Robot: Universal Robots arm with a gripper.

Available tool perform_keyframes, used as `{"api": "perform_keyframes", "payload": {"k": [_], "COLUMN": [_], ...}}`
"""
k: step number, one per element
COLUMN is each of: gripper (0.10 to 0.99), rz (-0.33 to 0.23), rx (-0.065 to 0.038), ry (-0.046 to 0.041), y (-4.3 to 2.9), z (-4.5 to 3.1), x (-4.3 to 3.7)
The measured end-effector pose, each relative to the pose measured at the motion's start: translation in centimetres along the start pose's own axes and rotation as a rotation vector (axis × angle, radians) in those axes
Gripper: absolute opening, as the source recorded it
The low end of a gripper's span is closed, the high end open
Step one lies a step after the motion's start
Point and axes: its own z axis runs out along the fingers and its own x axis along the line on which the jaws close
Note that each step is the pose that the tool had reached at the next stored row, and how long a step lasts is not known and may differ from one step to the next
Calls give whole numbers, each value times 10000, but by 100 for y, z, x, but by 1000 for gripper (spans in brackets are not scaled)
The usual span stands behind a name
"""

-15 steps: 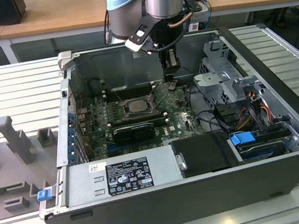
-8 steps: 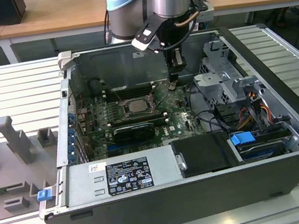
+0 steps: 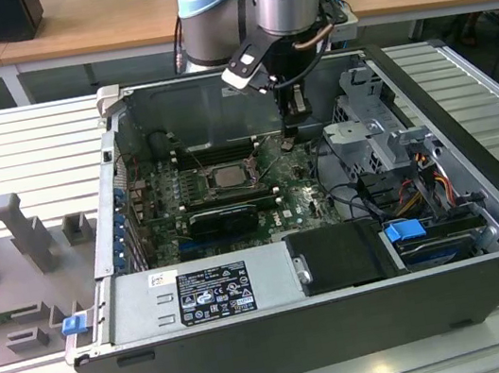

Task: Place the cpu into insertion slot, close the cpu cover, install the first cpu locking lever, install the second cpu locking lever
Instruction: 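Close the cpu cover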

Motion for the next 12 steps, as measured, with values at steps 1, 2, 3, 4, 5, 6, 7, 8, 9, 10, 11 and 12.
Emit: {"api": "perform_keyframes", "payload": {"k": [1, 2, 3, 4, 5, 6, 7, 8, 9, 10, 11, 12], "gripper": [106, 106, 106, 106, 106, 106, 106, 106, 106, 106, 106, 106], "rz": [0, 0, 0, 0, 0, 0, -1, -2, 1, 4, 4, 3], "rx": [1, 0, 0, 0, 3, 11, 26, 57, 85, 109, 131, 146], "ry": [4, 4, 6, 4, 3, 4, 4, 4, 3, 9, 13, 15], "y": [-1, -2, -4, -5, -7, -9, -9, -10, -13, -19, -27, -35], "z": [22, 40, 67, 86, 110, 146, 159, 169, 172, 171, 172, 173], "x": [0, -1, -1, -1, -2, -3, -3, -3, -3, -3, -4, -3]}}
